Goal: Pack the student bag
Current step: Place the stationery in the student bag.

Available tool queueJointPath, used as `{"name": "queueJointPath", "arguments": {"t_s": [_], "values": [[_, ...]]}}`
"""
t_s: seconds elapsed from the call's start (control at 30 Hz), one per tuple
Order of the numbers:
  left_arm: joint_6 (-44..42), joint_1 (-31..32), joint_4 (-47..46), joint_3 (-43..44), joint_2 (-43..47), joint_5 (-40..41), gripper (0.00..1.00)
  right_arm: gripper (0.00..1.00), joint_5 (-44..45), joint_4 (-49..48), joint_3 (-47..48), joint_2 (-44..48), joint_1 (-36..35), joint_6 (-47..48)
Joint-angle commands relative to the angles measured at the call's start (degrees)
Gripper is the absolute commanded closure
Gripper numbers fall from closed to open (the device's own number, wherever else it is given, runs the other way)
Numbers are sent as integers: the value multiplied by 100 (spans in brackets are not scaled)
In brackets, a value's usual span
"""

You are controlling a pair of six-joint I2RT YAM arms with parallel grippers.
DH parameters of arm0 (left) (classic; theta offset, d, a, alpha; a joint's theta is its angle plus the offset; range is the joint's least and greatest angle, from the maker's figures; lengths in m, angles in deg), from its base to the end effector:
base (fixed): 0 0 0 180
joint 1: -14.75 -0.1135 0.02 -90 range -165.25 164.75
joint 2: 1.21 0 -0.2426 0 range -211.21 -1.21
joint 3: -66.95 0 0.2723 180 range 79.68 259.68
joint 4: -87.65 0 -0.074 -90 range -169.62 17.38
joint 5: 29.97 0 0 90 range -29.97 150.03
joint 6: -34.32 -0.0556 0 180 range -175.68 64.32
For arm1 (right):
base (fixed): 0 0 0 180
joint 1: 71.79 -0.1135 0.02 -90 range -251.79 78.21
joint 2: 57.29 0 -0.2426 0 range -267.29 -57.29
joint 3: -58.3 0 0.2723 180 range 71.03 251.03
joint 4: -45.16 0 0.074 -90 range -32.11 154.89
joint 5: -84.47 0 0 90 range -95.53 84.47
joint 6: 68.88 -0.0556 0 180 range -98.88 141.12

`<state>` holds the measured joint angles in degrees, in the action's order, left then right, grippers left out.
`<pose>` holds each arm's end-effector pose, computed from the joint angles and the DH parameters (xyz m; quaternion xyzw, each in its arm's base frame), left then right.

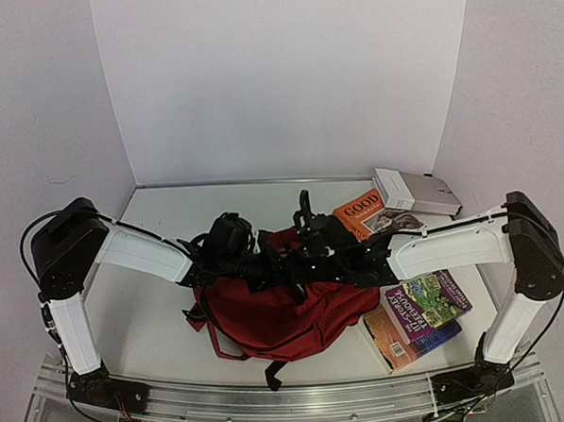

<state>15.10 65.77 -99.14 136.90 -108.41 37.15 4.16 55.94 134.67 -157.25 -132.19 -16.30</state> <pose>0.2452 -0.3373 0.1169 -0.0490 0.8551 -0.5090 0.0862 0.2145 0.3587 0.1708 -0.1369 0.8715 0.3013 0.3619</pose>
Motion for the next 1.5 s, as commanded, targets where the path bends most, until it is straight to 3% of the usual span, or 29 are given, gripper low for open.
{"name": "queueJointPath", "arguments": {"t_s": [0.0,0.33,0.6,0.87,1.07,1.33,1.47], "values": [[-324,-51,37,222,34,-218,84,100,-15,-1223,132,457,-167,64],[-1396,-242,2347,121,1120,277,49,100,396,-1089,-211,590,-103,-146],[-1264,-233,2325,-71,1353,-7,38,100,342,-1066,-128,449,-103,-156],[-1161,-234,2213,-271,1574,67,63,100,340,-1008,-36,372,-105,-95],[-1193,-238,2069,-135,1364,-7,71,100,187,-983,67,286,-103,-58],[-1443,-242,2036,333,795,-168,95,100,-2,-982,200,162,-106,175],[-1401,-245,1777,528,423,-480,100,100,94,-994,370,76,-89,233]]}}
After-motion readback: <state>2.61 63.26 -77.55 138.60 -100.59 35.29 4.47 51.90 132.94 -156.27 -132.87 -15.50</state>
